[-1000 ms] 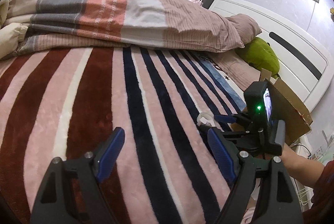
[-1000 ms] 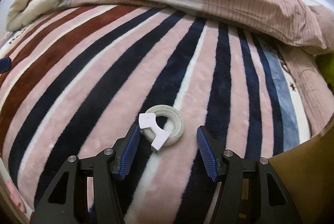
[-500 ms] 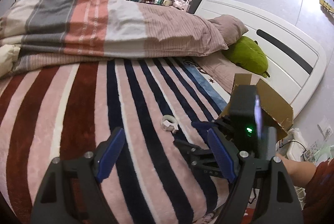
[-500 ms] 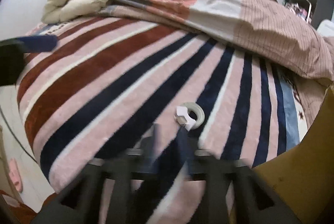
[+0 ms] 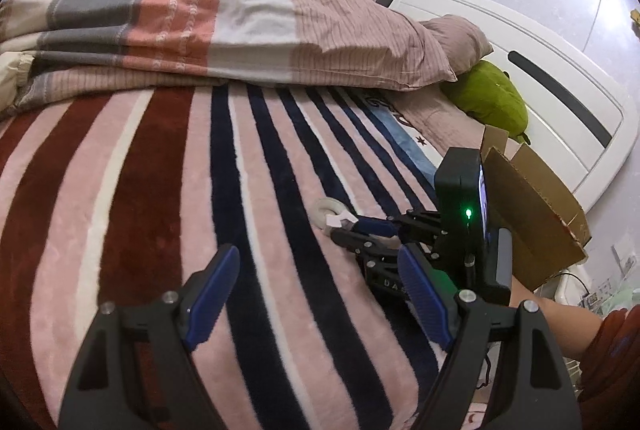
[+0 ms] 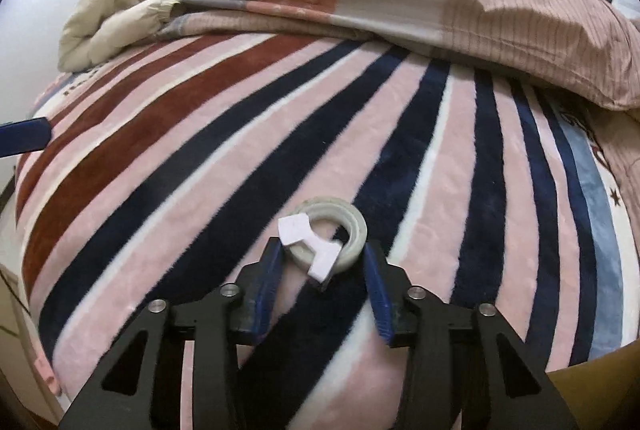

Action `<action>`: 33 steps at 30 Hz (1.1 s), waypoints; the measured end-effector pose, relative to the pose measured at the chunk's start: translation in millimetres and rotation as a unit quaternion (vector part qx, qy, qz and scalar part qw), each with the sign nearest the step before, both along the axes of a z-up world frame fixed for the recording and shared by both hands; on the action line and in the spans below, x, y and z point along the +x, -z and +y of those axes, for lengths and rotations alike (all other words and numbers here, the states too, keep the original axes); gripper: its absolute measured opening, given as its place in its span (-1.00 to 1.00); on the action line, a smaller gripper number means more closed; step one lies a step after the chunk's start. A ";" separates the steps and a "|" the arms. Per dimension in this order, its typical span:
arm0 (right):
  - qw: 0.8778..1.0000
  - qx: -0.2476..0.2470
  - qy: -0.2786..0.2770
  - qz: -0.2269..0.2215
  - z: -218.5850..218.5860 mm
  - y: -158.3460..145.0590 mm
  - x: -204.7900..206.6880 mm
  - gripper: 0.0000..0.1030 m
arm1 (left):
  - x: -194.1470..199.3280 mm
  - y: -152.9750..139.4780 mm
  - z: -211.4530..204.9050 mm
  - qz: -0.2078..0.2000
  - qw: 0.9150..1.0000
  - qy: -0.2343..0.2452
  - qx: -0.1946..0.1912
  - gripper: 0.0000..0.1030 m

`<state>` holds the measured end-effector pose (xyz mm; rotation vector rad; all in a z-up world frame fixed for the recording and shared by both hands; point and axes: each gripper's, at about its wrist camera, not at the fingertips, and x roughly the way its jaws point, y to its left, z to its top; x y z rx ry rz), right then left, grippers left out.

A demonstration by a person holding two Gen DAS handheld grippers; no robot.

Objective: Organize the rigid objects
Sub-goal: 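Carry the tape roll into the cardboard box and open the right gripper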

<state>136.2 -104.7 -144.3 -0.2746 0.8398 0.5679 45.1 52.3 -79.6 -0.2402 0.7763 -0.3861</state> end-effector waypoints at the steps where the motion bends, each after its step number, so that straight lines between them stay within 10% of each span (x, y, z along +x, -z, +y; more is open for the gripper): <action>1: 1.000 -0.002 -0.004 -0.002 1.0 -0.4 -1.9 -0.57 | -0.8 -1.5 -1.9 -0.001 1.000 0.001 0.002 0.54; 17: 0.991 0.063 -0.100 -0.066 6.8 -89.9 -100.1 -0.58 | -40.0 -58.7 -31.3 -0.031 0.999 0.027 0.006 0.52; 25: 0.982 0.095 -0.111 -0.121 -27.7 -146.9 -145.2 -0.58 | -36.4 -91.5 -80.2 -0.046 0.996 0.073 -0.003 -0.11; 33: 0.984 0.108 -0.056 -0.130 -94.1 -151.6 -134.9 -0.58 | -11.2 -99.7 -153.4 -0.044 0.991 0.128 0.012 -0.25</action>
